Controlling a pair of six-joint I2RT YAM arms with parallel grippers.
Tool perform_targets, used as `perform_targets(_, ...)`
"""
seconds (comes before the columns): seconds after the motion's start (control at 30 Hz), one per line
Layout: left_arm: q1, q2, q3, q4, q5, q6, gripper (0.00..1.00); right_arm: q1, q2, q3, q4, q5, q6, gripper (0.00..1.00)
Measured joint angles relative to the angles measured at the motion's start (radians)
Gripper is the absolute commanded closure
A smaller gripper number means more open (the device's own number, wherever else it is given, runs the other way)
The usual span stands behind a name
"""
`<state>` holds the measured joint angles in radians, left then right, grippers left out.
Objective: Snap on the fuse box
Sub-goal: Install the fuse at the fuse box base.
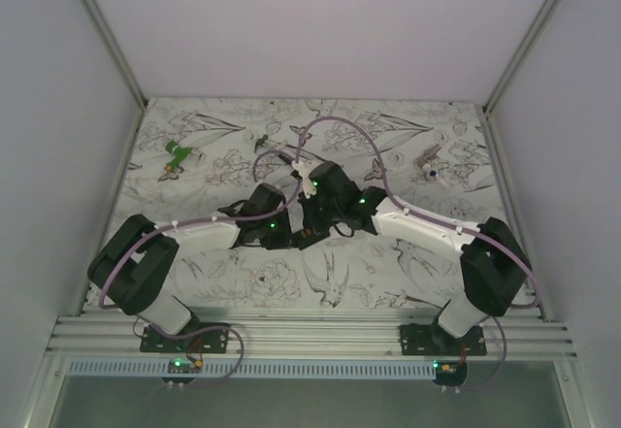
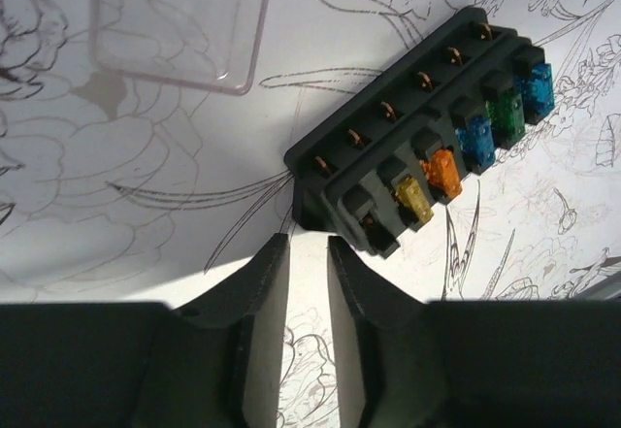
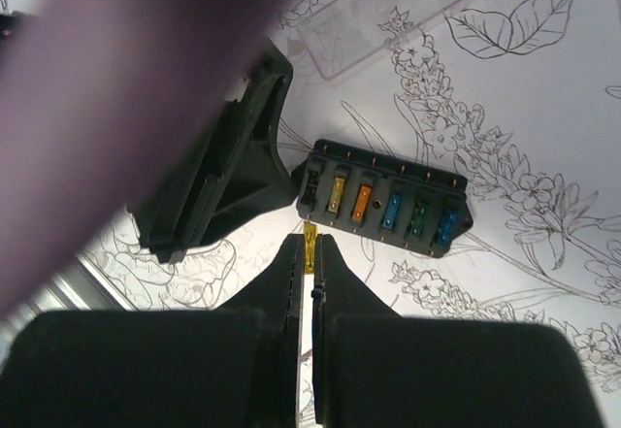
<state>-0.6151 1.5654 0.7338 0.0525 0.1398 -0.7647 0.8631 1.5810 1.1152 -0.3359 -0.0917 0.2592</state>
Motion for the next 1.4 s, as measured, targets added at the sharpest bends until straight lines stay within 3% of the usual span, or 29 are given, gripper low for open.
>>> perform_targets(0.17,0.039,-0.078,-0.061,0.0,0.003,-0.029,0.56,0.053,0.071,0.049,-0.011,0.069,0.031,1.0)
perform_targets(0.4,0.167,-0.23,-0.138,-0.029,0.027,-0.035,0.47,0.128,0.143,0.081,-0.048,0.181,0.085,1.0)
perform_targets(0.8,0.333,-0.545,-0.216,-0.167,0.002,-0.002,0.16,0.162,0.224,0.138,-0.102,0.3,0.142,1.0)
perform_targets(1.4,0.382,-0.583,-0.239,-0.215,-0.027,0.025,0.0,0.18,0.297,0.185,-0.125,0.38,0.175,1.0)
